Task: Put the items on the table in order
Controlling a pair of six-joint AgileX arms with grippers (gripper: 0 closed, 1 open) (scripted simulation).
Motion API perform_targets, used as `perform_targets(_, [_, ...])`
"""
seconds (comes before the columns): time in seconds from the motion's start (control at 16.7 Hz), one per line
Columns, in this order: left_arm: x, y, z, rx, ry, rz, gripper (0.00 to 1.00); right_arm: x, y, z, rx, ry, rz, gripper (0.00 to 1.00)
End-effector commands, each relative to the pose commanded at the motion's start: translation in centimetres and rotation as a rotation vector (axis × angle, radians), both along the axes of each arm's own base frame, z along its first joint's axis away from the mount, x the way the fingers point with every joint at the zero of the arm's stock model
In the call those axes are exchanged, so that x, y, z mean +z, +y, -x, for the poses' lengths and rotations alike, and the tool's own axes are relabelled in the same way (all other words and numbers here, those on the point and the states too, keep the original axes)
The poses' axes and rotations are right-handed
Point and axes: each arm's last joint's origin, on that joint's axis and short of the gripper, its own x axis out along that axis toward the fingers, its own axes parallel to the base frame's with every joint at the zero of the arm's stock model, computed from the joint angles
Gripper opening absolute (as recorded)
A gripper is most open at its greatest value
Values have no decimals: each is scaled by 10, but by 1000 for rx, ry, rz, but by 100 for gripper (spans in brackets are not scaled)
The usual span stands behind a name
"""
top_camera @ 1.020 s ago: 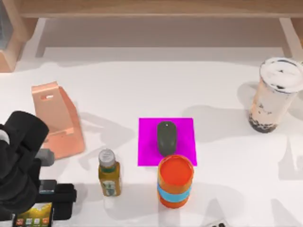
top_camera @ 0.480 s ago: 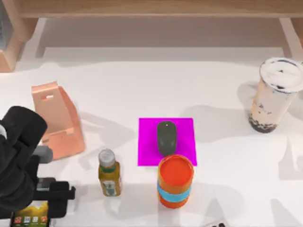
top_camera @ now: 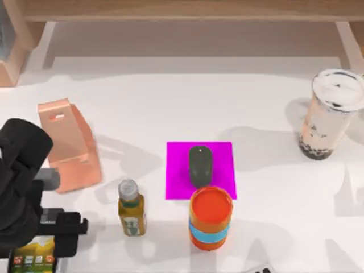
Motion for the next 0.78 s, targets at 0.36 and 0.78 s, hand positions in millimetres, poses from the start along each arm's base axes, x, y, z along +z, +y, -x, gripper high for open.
perform_targets(0.36, [24,15,-12,186,-214,-152,0,0,0,0,0,0,0,100])
perform_targets(0.78, [64,-6,-20,357,-770,-394,0,0,0,0,0,0,0,100])
